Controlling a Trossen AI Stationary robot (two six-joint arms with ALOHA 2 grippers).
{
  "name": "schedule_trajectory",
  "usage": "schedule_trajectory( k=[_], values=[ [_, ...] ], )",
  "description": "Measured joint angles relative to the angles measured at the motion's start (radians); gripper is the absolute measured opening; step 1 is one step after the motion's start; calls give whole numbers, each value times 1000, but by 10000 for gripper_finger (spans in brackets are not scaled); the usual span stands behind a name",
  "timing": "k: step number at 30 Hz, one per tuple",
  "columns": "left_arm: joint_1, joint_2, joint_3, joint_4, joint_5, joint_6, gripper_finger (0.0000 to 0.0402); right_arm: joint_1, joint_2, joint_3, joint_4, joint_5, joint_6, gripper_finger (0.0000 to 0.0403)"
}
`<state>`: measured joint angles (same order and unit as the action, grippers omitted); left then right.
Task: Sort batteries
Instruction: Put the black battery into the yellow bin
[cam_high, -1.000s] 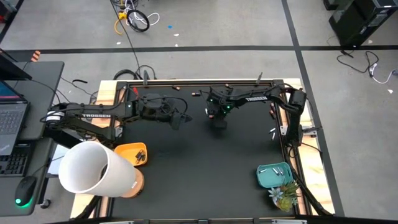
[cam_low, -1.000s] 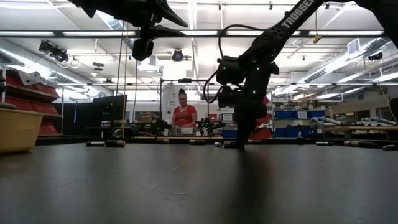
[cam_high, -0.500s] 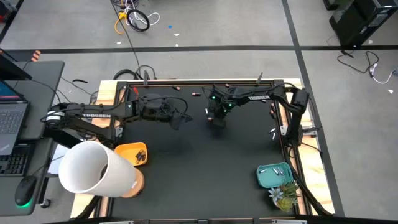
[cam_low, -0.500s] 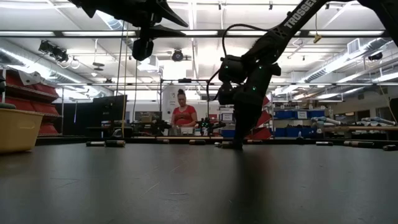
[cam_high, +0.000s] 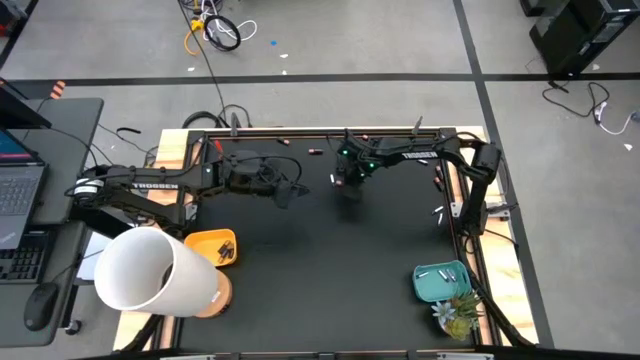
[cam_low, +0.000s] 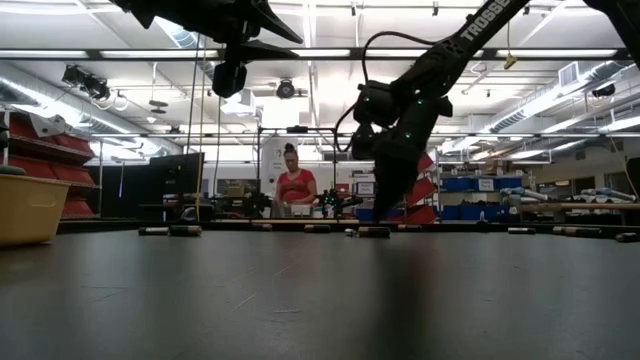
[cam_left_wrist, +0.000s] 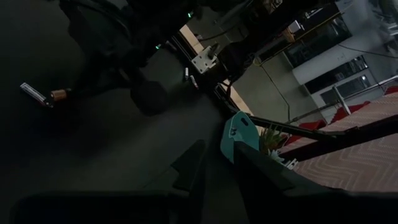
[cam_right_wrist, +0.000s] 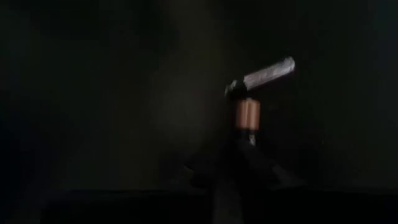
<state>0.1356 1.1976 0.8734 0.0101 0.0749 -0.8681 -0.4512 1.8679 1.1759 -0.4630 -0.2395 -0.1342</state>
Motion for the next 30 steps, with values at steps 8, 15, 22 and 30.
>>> schedule_trajectory(
  k=[8,15,22,30],
  values=[
    [0,0,0,0,0,-24,96,-37,-9,-31,123,-77,-41,139],
    [0,0,0,-2,0,-40,96,-52,-30,-242,535,-59,113,135],
    [0,0,0,-5,0,-57,96,-60,-23,-395,759,63,141,133],
    [0,0,0,-6,0,-76,96,-80,-28,-547,957,64,144,115]
  ],
)
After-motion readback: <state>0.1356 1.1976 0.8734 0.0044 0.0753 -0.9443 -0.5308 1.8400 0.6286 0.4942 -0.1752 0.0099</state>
